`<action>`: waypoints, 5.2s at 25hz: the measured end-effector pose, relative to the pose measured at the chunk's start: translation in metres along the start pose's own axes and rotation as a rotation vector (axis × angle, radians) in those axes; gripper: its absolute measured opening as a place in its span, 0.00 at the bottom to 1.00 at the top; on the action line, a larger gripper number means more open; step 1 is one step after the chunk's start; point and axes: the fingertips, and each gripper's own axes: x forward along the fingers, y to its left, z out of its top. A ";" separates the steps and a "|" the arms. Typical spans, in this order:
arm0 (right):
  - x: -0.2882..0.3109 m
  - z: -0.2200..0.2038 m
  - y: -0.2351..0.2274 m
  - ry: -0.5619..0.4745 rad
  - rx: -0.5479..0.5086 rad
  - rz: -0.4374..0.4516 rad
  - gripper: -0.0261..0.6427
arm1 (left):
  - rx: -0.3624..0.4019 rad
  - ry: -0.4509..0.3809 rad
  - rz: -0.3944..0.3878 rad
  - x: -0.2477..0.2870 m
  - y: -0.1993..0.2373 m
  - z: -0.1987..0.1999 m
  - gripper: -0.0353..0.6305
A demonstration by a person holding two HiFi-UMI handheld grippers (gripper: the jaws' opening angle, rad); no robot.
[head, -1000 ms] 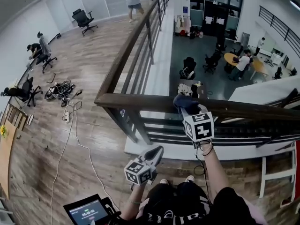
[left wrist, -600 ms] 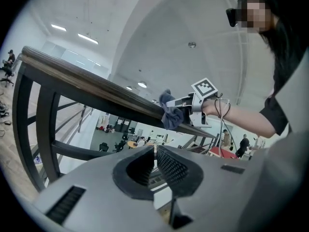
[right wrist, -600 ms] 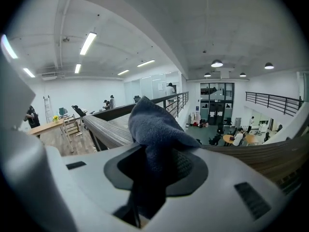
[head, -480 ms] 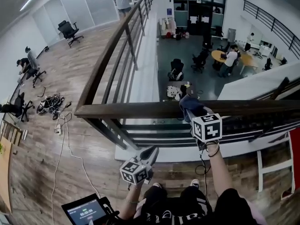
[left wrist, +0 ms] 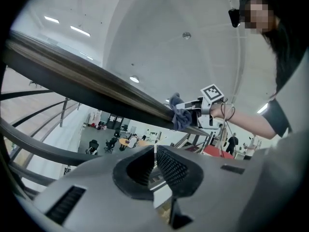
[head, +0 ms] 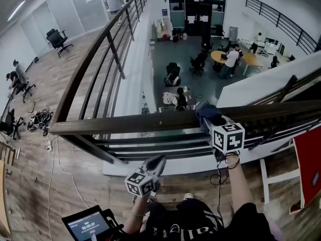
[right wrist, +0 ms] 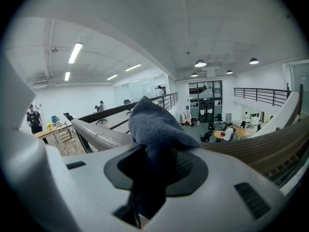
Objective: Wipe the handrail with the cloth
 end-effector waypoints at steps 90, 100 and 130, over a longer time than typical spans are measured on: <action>0.296 -0.177 0.448 0.296 -0.100 0.254 0.19 | -0.225 0.043 0.273 -0.270 0.247 -0.078 0.06; 0.281 -0.175 0.378 0.294 -0.068 0.154 0.19 | -0.200 0.059 0.228 -0.235 0.245 -0.067 0.06; 0.106 -0.204 -0.043 0.189 0.103 -0.061 0.19 | -0.097 0.175 0.081 0.045 0.016 -0.100 0.06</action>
